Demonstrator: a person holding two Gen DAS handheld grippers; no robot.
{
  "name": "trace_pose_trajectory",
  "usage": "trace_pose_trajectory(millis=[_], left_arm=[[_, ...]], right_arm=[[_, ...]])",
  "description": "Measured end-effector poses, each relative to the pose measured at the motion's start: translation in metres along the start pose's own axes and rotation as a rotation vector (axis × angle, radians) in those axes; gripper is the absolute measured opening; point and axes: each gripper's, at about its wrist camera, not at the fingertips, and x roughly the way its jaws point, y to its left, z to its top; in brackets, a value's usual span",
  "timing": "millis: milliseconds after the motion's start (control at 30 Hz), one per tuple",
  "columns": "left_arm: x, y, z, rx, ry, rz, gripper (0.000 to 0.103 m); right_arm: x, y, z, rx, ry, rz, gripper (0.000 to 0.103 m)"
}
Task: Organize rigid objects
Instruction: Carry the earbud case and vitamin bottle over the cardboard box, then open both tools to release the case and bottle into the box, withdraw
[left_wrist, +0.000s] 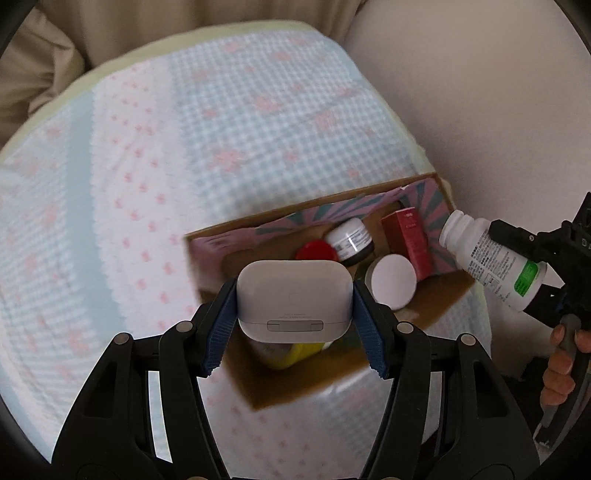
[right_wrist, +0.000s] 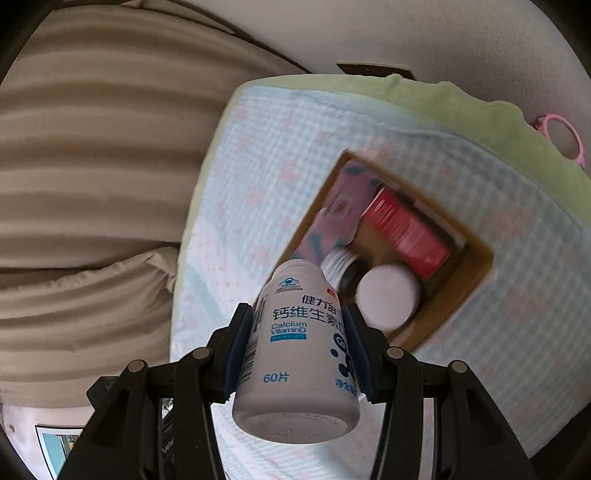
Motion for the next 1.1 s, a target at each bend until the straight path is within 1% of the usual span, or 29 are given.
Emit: trace_pose_trajectory(millis=[133, 200, 333, 400, 433, 467, 500, 533, 567, 600, 633, 700, 767, 833, 967, 1100], left_arm=[[0.038, -0.010, 0.013, -0.004, 0.042, 0.020, 0.057], [0.053, -0.013, 0.018, 0.000, 0.064, 0.034, 0.057], [0.068, -0.021, 0.024, 0.038, 0.085, 0.068, 0.057], [0.070, -0.026, 0.026, 0.067, 0.094, 0.111, 0.058], [0.068, -0.028, 0.026, 0.080, 0.090, 0.128, 0.070], [0.066, -0.028, 0.026, 0.088, 0.084, 0.132, 0.086], [0.062, -0.027, 0.026, 0.090, 0.068, 0.130, 0.102], [0.059, -0.025, 0.025, 0.090, 0.063, 0.133, 0.103], [0.058, -0.024, 0.025, 0.089, 0.065, 0.137, 0.103], [0.057, -0.022, 0.025, 0.088, 0.067, 0.140, 0.103], [0.057, -0.021, 0.024, 0.086, 0.068, 0.139, 0.103], [0.055, -0.017, 0.024, 0.081, 0.073, 0.139, 0.103], [0.056, -0.015, 0.024, 0.075, 0.075, 0.138, 0.103], [0.054, -0.014, 0.024, 0.069, 0.071, 0.138, 0.103], [0.050, -0.012, 0.022, 0.055, 0.061, 0.131, 0.103], [0.047, -0.008, 0.018, 0.050, 0.056, 0.126, 0.103]], right_arm=[[0.025, -0.018, 0.028, 0.000, 0.039, -0.029, 0.046], [0.034, -0.022, 0.037, -0.008, 0.056, -0.040, 0.046], [0.052, -0.027, 0.046, -0.021, 0.082, -0.055, 0.046], [0.062, -0.026, 0.047, -0.030, 0.091, -0.075, 0.048], [0.065, -0.026, 0.047, -0.033, 0.089, -0.090, 0.050], [0.070, -0.025, 0.047, -0.033, 0.087, -0.107, 0.054], [0.073, -0.024, 0.047, -0.028, 0.091, -0.109, 0.064], [0.074, -0.024, 0.046, -0.021, 0.098, -0.103, 0.076], [0.075, -0.022, 0.045, -0.025, 0.106, -0.106, 0.084], [0.075, -0.019, 0.044, -0.051, 0.119, -0.128, 0.098], [0.075, -0.016, 0.043, -0.100, 0.127, -0.179, 0.101], [0.071, -0.015, 0.042, -0.151, 0.107, -0.262, 0.101], [0.069, -0.018, 0.041, -0.160, 0.101, -0.286, 0.101], [0.069, -0.020, 0.042, -0.169, 0.106, -0.301, 0.101], [0.069, -0.024, 0.042, -0.174, 0.115, -0.299, 0.101], [0.066, -0.020, 0.039, -0.202, 0.105, -0.311, 0.101]])
